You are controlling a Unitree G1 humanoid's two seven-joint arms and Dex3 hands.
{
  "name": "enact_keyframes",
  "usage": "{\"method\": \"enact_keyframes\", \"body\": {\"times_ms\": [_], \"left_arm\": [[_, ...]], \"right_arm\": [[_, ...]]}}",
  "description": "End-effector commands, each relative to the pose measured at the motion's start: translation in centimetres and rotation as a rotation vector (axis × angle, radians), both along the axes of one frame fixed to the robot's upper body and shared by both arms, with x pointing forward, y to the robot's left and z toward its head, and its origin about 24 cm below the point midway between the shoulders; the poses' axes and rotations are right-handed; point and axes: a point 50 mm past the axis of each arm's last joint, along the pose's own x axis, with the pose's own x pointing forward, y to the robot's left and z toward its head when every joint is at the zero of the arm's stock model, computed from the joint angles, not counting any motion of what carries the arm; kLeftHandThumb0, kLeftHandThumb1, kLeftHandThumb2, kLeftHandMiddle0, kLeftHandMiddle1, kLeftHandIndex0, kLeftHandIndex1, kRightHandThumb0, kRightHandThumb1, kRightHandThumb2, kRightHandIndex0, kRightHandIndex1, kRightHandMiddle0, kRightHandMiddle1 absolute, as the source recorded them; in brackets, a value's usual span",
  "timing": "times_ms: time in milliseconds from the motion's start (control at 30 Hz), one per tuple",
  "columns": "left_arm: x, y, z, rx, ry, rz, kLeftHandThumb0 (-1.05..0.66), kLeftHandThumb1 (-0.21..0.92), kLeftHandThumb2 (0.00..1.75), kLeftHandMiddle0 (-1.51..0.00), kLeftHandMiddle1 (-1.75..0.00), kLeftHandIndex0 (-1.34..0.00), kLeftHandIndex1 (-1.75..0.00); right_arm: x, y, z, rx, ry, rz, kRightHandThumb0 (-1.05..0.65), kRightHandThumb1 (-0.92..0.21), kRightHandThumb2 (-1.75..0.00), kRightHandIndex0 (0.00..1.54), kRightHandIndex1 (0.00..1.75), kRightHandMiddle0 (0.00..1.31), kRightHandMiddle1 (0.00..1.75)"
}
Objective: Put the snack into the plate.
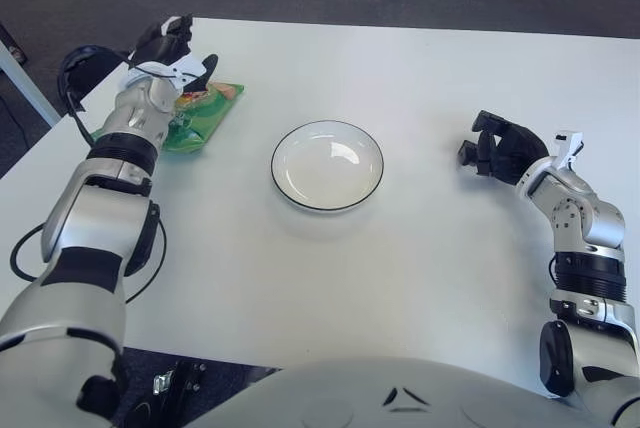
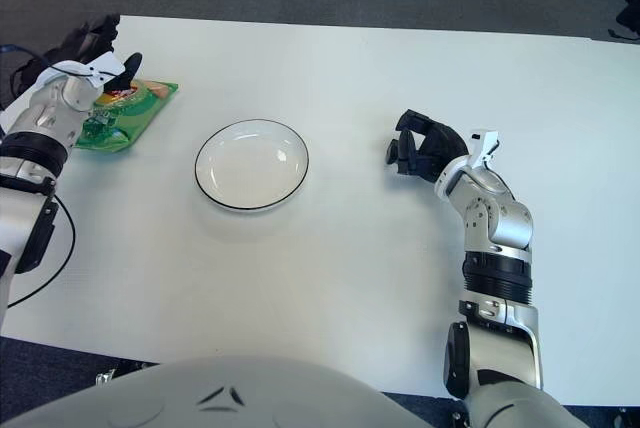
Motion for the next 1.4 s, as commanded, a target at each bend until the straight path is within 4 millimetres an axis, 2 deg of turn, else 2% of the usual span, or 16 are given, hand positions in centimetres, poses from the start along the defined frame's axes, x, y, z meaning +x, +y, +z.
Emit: {"method": "enact_keyframes", "body": {"times_ms": [0,467,533,633,733,1167,1367], "left_arm": [[-0.3,0.0,0.0,0.016,0.024,-0.054,-1.05,0.92,1.02,-0.02,-0.01,0.00,-0.38],[-0.8,-0.5,0.4,0.072,0.103,-0.147,-1.05,0.92,1.06,0.00,0.00,0.00,-0.47],[-0.9,-0.7,0.0,0.080,0.121,-0.163,-1.05,0.92,1.08,-0.01,0.00,0.00,-0.48],[-1.3,-0.5,-2.7,0.061,0.205,-0.173,-1.04,0.92,1.10,-0.03,-0.01,0.00,-0.48],[-1.6,0.0,-4.1,0.024,0.265,-0.167,-1.01,0.92,1.12,-0.07,-0.03,0.00,-0.51],[-2.1,1.4,-5.8,-0.057,0.403,-0.129,-0.99,0.92,1.04,-0.11,-0.04,0.00,-0.51],[-2.7,2.1,-7.4,0.000,0.498,-0.073,-1.02,0.92,1.02,-0.14,-0.05,0.00,-0.51]], "right_arm": [[0.0,0.2,-0.4,0.028,0.026,-0.003,-0.01,-0.01,-1.62,0.83,1.75,0.70,1.59],[0.1,0.3,-0.5,0.056,0.049,-0.012,-0.01,-0.03,-1.60,0.81,1.75,0.67,1.60],[0.1,0.3,-0.5,0.058,0.052,-0.014,-0.01,-0.03,-1.60,0.81,1.75,0.68,1.60],[0.1,0.3,-0.5,0.062,0.055,-0.018,-0.01,-0.03,-1.60,0.81,1.75,0.68,1.60],[0.1,0.3,-0.4,0.063,0.057,-0.020,-0.01,-0.04,-1.60,0.81,1.75,0.68,1.60],[0.0,0.2,-0.4,0.078,0.068,-0.029,-0.01,-0.02,-1.61,0.82,1.75,0.68,1.60],[0.1,0.0,-0.1,0.126,0.071,-0.033,-0.01,-0.01,-1.62,0.83,1.75,0.70,1.60]]}}
